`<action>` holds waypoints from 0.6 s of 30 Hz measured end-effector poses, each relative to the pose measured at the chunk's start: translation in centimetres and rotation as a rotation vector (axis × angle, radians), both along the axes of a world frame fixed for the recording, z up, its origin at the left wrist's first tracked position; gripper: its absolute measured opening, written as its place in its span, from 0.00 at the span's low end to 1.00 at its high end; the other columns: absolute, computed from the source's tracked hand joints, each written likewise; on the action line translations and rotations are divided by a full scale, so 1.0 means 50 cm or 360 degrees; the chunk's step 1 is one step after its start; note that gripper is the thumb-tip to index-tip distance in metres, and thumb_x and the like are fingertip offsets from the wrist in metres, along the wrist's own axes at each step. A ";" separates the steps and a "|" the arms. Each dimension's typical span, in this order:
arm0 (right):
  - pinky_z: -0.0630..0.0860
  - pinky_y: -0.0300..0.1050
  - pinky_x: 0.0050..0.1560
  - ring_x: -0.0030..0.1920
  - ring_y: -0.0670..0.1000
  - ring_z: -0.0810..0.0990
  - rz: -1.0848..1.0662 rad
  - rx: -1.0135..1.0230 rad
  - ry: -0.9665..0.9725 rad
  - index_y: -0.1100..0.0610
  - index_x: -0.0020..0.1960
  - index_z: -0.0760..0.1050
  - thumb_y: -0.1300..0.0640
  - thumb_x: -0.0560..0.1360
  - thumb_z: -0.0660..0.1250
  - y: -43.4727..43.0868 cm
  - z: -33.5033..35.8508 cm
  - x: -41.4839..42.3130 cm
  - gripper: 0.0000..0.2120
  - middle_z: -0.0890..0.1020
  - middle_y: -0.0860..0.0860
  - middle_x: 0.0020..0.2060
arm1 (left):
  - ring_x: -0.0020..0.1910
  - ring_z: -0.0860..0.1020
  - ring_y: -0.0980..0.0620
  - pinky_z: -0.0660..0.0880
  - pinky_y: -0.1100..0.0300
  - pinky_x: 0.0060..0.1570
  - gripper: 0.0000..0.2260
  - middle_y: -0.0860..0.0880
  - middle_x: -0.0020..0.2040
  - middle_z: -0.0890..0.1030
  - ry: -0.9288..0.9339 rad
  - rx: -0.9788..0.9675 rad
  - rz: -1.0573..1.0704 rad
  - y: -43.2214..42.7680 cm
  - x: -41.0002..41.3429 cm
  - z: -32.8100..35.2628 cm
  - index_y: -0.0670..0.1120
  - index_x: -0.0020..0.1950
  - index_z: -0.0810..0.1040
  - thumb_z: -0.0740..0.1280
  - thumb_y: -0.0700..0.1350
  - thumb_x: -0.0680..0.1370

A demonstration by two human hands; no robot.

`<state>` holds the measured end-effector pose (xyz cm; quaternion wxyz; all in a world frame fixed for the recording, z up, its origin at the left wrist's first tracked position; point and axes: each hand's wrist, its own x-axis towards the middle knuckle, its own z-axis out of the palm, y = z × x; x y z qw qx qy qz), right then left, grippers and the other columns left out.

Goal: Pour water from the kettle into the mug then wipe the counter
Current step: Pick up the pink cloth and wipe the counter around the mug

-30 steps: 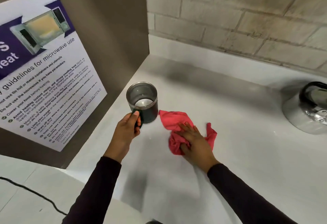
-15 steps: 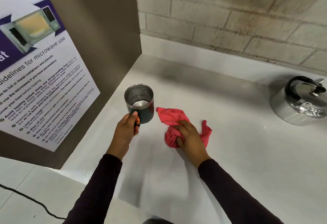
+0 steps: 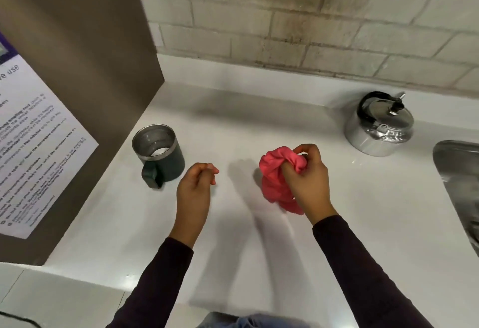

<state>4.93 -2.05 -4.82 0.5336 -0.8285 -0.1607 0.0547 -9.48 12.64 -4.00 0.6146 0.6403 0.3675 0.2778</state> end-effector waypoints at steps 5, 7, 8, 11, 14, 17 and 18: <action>0.71 0.34 0.27 0.26 0.41 0.76 -0.0280 0.0097 -0.0017 0.42 0.40 0.68 0.51 0.66 0.66 -0.144 0.047 0.075 0.07 0.78 0.44 0.25 | 0.29 0.70 0.62 0.66 0.61 0.37 0.12 0.51 0.32 0.72 -0.0020 0.0027 -0.0358 -0.119 0.119 0.020 0.48 0.34 0.76 0.59 0.42 0.77; 0.72 0.34 0.27 0.26 0.42 0.75 -0.0437 0.0171 -0.0024 0.42 0.39 0.68 0.53 0.68 0.67 -0.207 0.062 0.110 0.09 0.77 0.45 0.26 | 0.28 0.70 0.61 0.66 0.61 0.36 0.13 0.52 0.31 0.72 -0.0024 0.0040 -0.0480 -0.173 0.168 0.026 0.49 0.34 0.76 0.59 0.43 0.77; 0.72 0.32 0.27 0.25 0.41 0.75 -0.0506 0.0215 -0.0021 0.42 0.39 0.68 0.54 0.68 0.67 -0.239 0.067 0.130 0.10 0.77 0.45 0.26 | 0.29 0.69 0.61 0.66 0.61 0.36 0.13 0.52 0.31 0.72 -0.0024 0.0049 -0.0539 -0.199 0.192 0.028 0.49 0.34 0.76 0.59 0.44 0.77; 0.72 0.33 0.30 0.26 0.39 0.75 -0.0667 0.0374 0.0008 0.47 0.43 0.67 0.56 0.70 0.67 -0.322 0.088 0.201 0.09 0.77 0.44 0.27 | 0.29 0.69 0.60 0.65 0.62 0.36 0.13 0.53 0.30 0.72 -0.0038 0.0048 -0.0660 -0.274 0.258 0.029 0.49 0.33 0.76 0.60 0.45 0.77; 0.70 0.27 0.29 0.24 0.34 0.73 -0.0861 0.0597 -0.0099 0.56 0.47 0.67 0.62 0.71 0.65 -0.379 0.114 0.287 0.08 0.74 0.42 0.29 | 0.28 0.69 0.60 0.65 0.62 0.35 0.13 0.54 0.29 0.72 -0.0052 0.0044 -0.0737 -0.331 0.310 0.022 0.48 0.34 0.76 0.60 0.46 0.77; 0.70 0.33 0.32 0.26 0.38 0.71 -0.0989 0.0816 -0.0110 0.55 0.44 0.66 0.63 0.72 0.64 -0.424 0.142 0.383 0.07 0.73 0.45 0.31 | 0.29 0.70 0.61 0.66 0.64 0.35 0.13 0.56 0.28 0.74 -0.0036 0.0029 -0.0769 -0.386 0.356 0.015 0.49 0.34 0.77 0.60 0.46 0.77; 0.71 0.34 0.34 0.26 0.39 0.71 -0.1013 0.0876 -0.0123 0.56 0.44 0.65 0.63 0.72 0.64 -0.433 0.150 0.414 0.07 0.73 0.45 0.31 | 0.29 0.70 0.61 0.66 0.64 0.35 0.13 0.56 0.28 0.74 -0.0030 0.0030 -0.0765 -0.399 0.369 0.013 0.50 0.34 0.77 0.60 0.46 0.77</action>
